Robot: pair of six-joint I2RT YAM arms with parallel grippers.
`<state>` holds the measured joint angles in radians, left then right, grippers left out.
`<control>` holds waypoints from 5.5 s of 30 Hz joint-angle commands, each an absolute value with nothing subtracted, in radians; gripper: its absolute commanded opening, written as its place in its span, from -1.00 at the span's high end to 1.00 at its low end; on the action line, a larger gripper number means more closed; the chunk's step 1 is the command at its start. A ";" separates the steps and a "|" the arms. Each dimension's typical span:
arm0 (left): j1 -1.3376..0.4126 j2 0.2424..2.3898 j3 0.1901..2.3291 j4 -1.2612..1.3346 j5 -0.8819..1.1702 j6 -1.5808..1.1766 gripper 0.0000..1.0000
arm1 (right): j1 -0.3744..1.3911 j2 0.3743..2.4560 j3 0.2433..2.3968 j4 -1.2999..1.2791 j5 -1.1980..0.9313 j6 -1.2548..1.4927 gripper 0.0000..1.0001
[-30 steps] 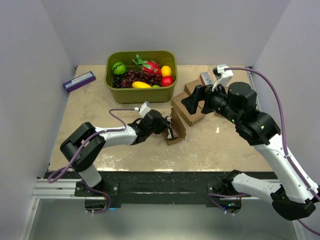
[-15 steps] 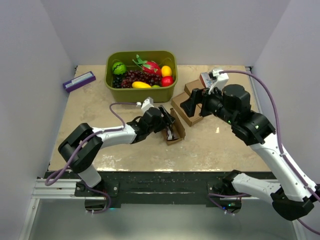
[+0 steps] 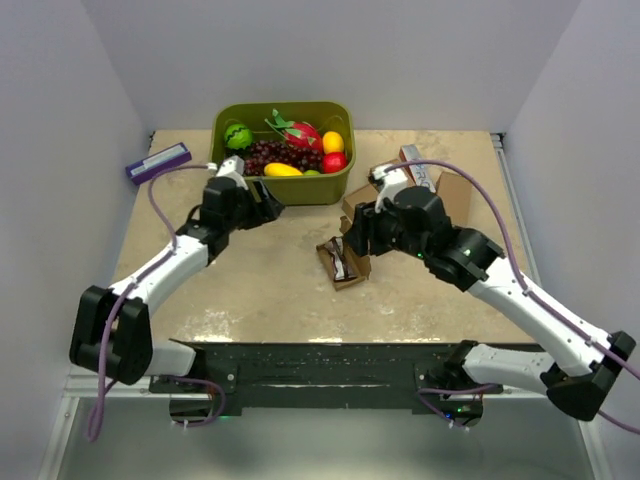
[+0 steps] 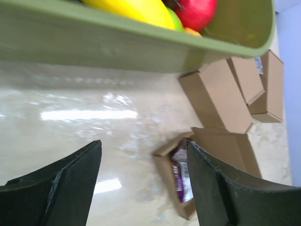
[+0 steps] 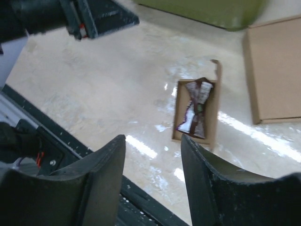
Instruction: Fold the paper box
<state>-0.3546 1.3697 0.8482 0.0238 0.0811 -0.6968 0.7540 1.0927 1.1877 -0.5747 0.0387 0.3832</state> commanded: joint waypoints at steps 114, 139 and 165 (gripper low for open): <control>-0.221 1.224 0.871 -0.084 0.521 -0.100 -0.66 | 0.815 1.551 1.349 -0.405 -0.003 -0.031 -0.54; -0.391 1.512 0.900 -0.015 0.566 0.187 -0.62 | 0.795 1.167 0.764 -0.101 0.124 0.347 -0.44; -0.416 1.597 0.960 0.046 0.595 0.158 -0.15 | 0.804 1.328 0.796 -0.060 0.179 0.341 0.28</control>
<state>-0.4049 1.5848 0.9157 0.0143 0.5701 0.1532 0.7986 1.3121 0.7731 -0.1005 0.1478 0.3412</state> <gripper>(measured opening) 0.603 0.373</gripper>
